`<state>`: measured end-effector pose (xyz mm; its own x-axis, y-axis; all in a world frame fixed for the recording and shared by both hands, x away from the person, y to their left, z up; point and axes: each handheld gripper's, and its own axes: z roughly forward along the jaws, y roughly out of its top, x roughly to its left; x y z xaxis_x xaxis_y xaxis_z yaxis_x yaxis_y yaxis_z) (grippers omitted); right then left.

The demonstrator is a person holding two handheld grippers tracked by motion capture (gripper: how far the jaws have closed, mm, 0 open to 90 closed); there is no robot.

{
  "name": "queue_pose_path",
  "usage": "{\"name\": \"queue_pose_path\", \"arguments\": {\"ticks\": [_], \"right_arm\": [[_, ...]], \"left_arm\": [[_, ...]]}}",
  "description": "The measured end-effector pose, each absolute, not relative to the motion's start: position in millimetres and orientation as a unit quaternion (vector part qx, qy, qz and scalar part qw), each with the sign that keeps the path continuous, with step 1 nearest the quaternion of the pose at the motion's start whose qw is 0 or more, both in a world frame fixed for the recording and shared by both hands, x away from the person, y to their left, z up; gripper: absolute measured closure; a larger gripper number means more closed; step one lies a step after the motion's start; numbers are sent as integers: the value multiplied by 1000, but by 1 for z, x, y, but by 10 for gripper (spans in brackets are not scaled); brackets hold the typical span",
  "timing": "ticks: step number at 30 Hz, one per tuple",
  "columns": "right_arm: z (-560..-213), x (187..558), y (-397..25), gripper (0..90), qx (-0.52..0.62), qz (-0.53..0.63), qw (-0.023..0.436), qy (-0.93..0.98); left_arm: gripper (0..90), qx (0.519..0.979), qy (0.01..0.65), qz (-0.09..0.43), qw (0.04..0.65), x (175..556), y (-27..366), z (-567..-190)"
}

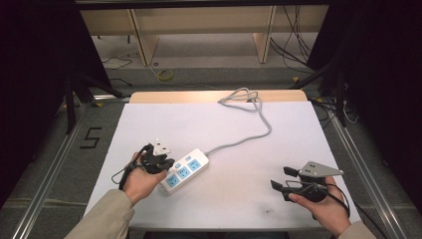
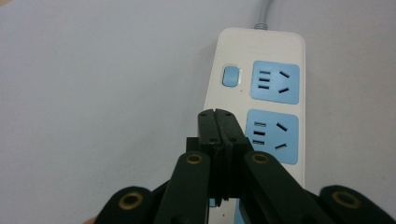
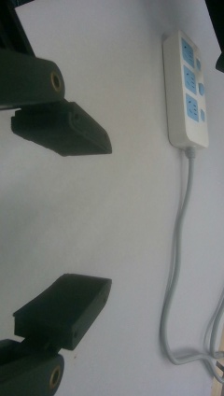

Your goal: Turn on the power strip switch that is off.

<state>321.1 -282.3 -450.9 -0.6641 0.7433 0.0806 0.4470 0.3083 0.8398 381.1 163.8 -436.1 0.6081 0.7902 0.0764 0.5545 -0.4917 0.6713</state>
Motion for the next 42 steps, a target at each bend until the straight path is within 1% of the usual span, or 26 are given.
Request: {"name": "queue_pose_path", "arguments": {"ticks": [30,42], "right_arm": [[-451,321,-282,301,376,453,163,792],[-451,321,-282,301,376,453,162,792]], "left_arm": [[899,847,404,177,296,393,155,-438],[899,849,412,173,282,399,152,-439]]}}
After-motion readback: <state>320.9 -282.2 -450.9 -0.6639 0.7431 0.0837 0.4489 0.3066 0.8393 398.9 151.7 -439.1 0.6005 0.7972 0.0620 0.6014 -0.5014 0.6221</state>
